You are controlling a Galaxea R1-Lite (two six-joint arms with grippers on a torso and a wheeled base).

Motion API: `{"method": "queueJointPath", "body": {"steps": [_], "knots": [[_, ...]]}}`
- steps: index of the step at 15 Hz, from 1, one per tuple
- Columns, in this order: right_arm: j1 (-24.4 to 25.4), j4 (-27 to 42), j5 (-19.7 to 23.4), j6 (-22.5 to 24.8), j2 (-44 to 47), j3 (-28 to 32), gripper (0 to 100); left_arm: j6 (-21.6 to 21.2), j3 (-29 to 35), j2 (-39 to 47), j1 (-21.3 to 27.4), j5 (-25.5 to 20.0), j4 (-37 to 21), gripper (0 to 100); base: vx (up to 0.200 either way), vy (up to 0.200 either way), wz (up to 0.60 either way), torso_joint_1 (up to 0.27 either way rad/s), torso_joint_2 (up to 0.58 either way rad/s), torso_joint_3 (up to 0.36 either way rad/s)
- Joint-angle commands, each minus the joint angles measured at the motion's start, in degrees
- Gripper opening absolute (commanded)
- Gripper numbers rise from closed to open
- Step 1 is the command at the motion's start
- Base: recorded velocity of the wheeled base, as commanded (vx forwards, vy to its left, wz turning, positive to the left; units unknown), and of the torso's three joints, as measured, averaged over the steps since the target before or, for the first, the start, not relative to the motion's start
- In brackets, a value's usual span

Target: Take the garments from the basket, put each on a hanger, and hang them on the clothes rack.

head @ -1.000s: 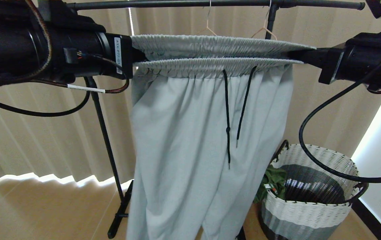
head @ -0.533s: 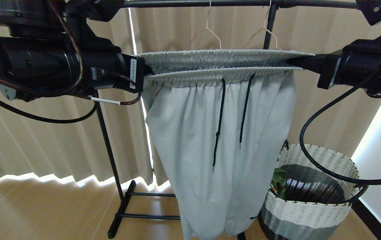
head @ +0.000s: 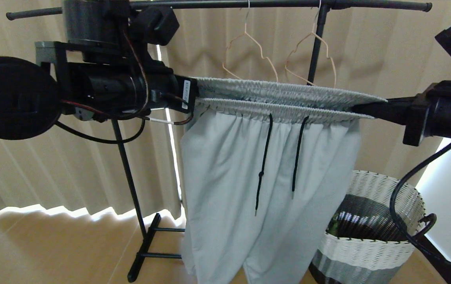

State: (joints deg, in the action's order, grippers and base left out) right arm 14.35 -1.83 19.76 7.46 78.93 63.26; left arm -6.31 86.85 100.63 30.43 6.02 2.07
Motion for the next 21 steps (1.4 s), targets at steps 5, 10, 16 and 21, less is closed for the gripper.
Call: {"method": "queueJointPath", "body": {"steps": [5,10,16,21], "knots": [[2.5,3.7,5.6,0.4,-6.2,-3.3,0,0.1,2.1,6.8,-2.5,0.0,-0.1,0,0.0,0.0,0.0,0.0,0.0,0.0],[1.1,-1.5,-3.0,4.9,0.5,-2.3,0,1.9,-0.3,1.1,-2.7,-0.8,-5.8,0,0.0,0.0,0.0,0.0,0.0,0.0],[1.2,-15.2,-2.5,1.6,9.1,-0.2,0,3.7,-6.3,-11.6,4.3,-8.4,-14.6,0,0.0,0.0,0.0,0.0,0.0,0.0],[1.2,-14.8,-2.8,1.3,10.1,1.2,0,3.2,-6.9,-11.9,5.9,-8.0,-14.1,0,0.0,0.0,0.0,0.0,0.0,0.0]]}}
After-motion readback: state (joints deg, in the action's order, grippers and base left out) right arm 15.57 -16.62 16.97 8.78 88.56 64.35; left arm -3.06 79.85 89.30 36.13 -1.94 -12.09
